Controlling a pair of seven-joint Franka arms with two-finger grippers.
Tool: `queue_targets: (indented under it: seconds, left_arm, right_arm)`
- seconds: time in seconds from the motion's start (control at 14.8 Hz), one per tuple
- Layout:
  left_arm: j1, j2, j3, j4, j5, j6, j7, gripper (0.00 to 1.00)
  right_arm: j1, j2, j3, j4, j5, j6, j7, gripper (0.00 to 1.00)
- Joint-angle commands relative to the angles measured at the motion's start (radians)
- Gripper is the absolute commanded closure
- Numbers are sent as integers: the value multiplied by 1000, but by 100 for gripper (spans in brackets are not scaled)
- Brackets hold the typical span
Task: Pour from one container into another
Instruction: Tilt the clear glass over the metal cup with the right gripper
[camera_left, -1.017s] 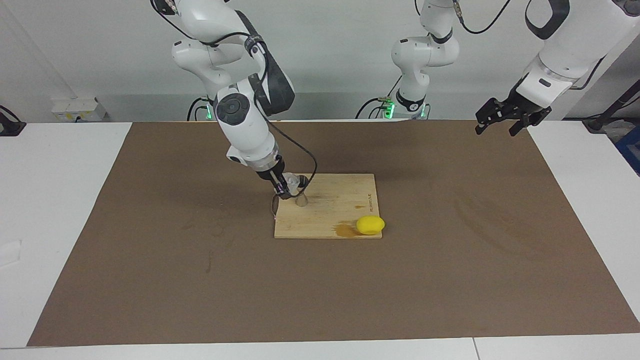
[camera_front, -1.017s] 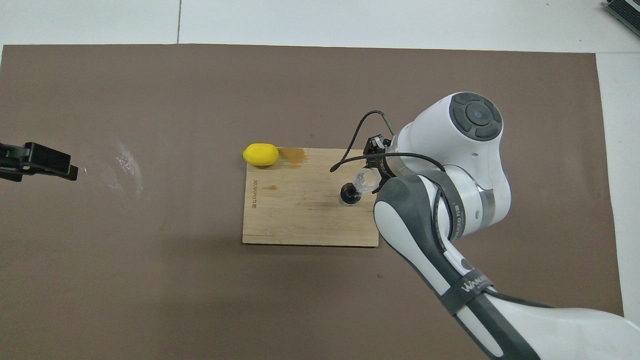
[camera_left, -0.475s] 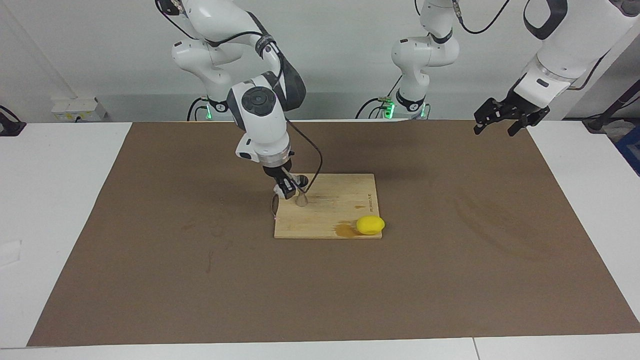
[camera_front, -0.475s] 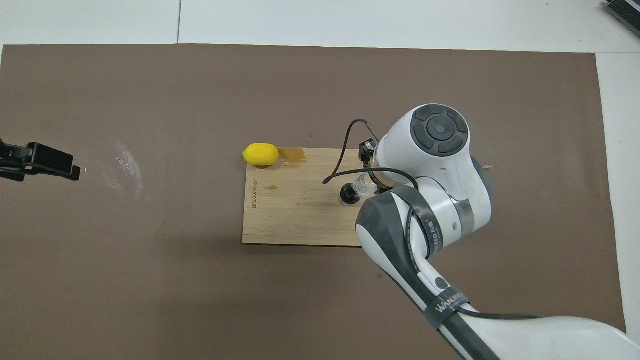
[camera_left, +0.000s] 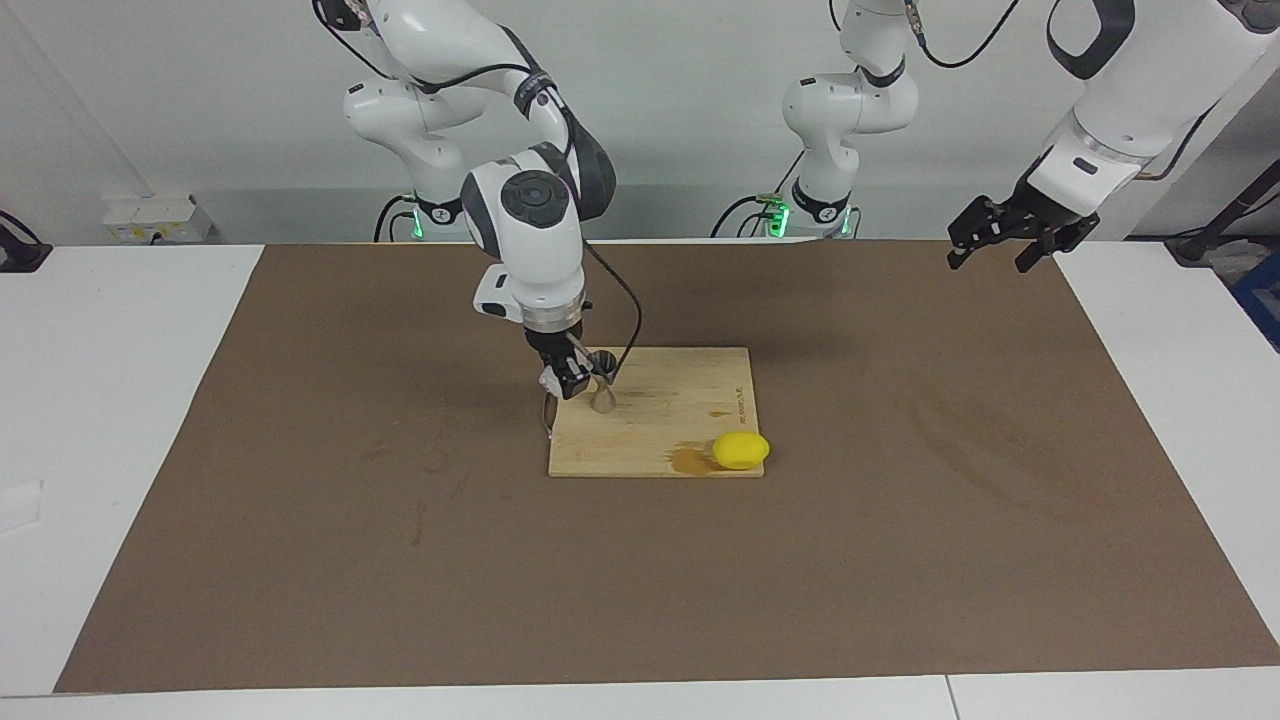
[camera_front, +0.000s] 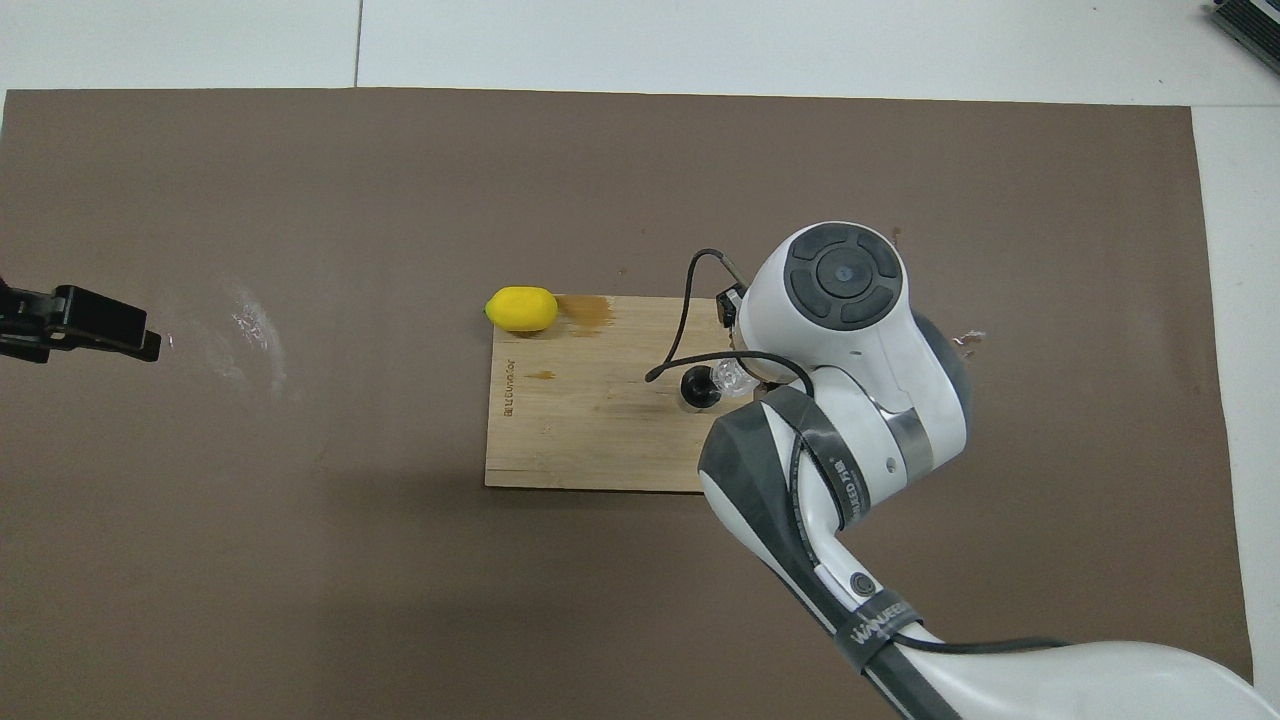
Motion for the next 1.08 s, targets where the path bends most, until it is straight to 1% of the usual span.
queue_targets:
  seconds: [0.0,0.14,0.47,0.75,0.88,1.02]
  left_arm:
    - [-13,-5,6,-9,22,12,-14,0]
    - [-13,-5,6,-9,22,12,-14,0]
    - [-13,-5,6,-9,22,12,-14,0]
    - [-13,-5,6,-9,22,12,-14,0]
    - [-13,-5,6,-9,22,12,-14,0]
    - [-13,-5,6,-9,22,12,-14,0]
  right_arm:
    - [14,4,1,16,-43,-27,33,100]
    - [18,3,1,18,-71,-36,33,100]
    - [17,4,1,19,-77,-41,32,100]
    - [11,6,1,21,-53,-41,30,100]
    - [0,6,1,21,2,-38,28,100]
    - [-5,7,-1,21,26,-35,27,100]
